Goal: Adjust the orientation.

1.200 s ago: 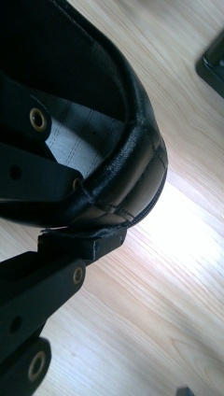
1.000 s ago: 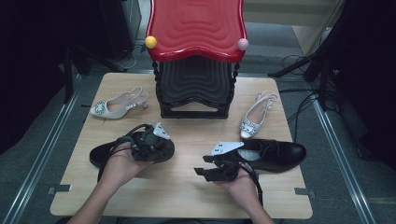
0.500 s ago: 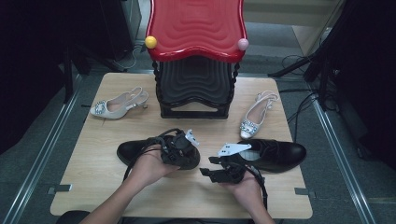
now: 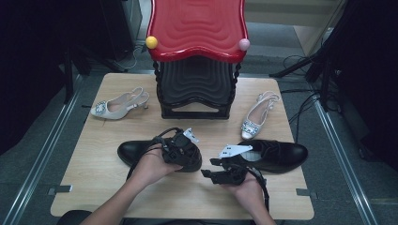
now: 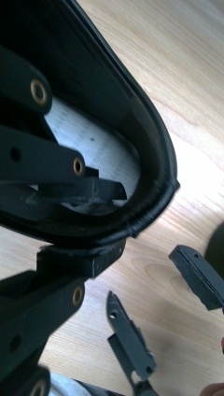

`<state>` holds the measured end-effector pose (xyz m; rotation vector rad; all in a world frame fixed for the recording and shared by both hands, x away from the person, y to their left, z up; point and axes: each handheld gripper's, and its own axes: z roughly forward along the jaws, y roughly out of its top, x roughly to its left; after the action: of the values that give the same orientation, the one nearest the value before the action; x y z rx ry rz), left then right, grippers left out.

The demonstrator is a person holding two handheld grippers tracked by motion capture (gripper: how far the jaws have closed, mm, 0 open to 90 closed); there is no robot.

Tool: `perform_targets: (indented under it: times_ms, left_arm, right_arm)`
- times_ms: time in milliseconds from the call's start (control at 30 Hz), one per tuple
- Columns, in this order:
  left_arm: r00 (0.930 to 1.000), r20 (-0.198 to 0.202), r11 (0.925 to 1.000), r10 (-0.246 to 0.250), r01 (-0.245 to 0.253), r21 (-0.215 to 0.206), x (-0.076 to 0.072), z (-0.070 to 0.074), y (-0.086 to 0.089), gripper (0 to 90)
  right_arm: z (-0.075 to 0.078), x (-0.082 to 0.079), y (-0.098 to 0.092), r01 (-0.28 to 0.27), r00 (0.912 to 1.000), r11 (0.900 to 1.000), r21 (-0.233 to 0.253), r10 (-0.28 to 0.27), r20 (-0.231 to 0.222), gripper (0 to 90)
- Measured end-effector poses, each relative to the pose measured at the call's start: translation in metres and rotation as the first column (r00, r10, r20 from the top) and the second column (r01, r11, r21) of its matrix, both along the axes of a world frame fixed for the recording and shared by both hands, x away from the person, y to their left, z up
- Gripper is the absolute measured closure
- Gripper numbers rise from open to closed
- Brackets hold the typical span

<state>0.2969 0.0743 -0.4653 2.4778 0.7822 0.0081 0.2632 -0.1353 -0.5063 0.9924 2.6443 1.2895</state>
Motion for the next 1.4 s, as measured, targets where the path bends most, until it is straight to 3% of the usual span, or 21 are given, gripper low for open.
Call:
perform_targets:
  times_ms: [300,333,467,600,700,867,933,1067,1133,1267,1333,1400]
  left_arm:
    - [0.9989,0.031,0.9947,0.036,-0.033,-0.097,-0.007,0.027,0.033,63.0]
    - [0.9982,0.037,0.9914,0.048,-0.043,-0.124,-0.011,0.033,0.041,62.4]
    - [0.9956,0.051,0.9878,0.079,-0.071,-0.138,-0.018,0.041,0.058,61.0]
    - [0.9921,0.058,0.9833,0.111,-0.101,-0.151,-0.026,0.044,0.073,61.2]
    - [0.9889,0.053,0.9779,0.139,-0.128,-0.165,-0.029,0.042,0.084,63.7]
    - [0.9885,0.035,0.9753,0.147,-0.139,-0.172,-0.034,0.039,0.097,73.8]
    - [0.9823,0.035,0.9701,0.184,-0.176,-0.168,-0.039,0.034,0.105,76.9]
    - [0.9767,0.047,0.9655,0.209,-0.199,-0.168,-0.045,0.028,0.115,89.7]
    - [0.9695,0.038,0.9573,0.242,-0.232,-0.172,-0.050,0.018,0.126,90.0]
    - [0.9617,0.038,0.9525,0.271,-0.263,-0.154,-0.053,0.008,0.135,89.9]
    - [0.9540,0.041,0.9447,0.297,-0.287,-0.158,-0.056,-0.001,0.142,88.9]
    - [0.9531,0.033,0.9423,0.301,-0.292,-0.164,-0.056,-0.003,0.144,88.9]
  right_arm:
    - [0.006,0.001,-0.001,-0.006,0.9998,1.000,0.031,0.005,0.018,49.0]
    - [0.007,0.001,0.000,-0.011,0.9998,0.999,0.034,0.010,0.019,50.4]
    - [0.011,0.001,0.003,-0.022,0.9991,0.999,0.032,0.021,0.035,52.4]
    - [0.018,0.001,0.005,-0.035,0.9985,0.998,0.049,0.032,0.044,60.6]
    - [0.024,0.001,0.007,-0.052,0.9975,0.997,0.054,0.049,0.050,65.9]
    - [0.034,0.004,0.011,-0.072,0.9964,0.995,0.075,0.068,0.050,74.6]
    - [0.039,0.007,0.015,-0.090,0.9951,0.993,0.083,0.086,0.050,79.4]
    - [0.049,0.013,0.026,-0.122,0.9917,0.988,0.092,0.118,0.049,86.5]
    - [0.052,0.018,0.032,-0.132,0.9902,0.987,0.088,0.128,0.056,88.7]
    - [0.052,0.036,0.043,-0.148,0.9880,0.987,0.065,0.145,0.055,90.0]
    - [0.048,0.047,0.047,-0.146,0.9886,0.988,0.047,0.144,0.043,90.0]
    - [0.044,0.054,0.050,-0.146,0.9891,0.989,0.034,0.145,0.028,90.0]
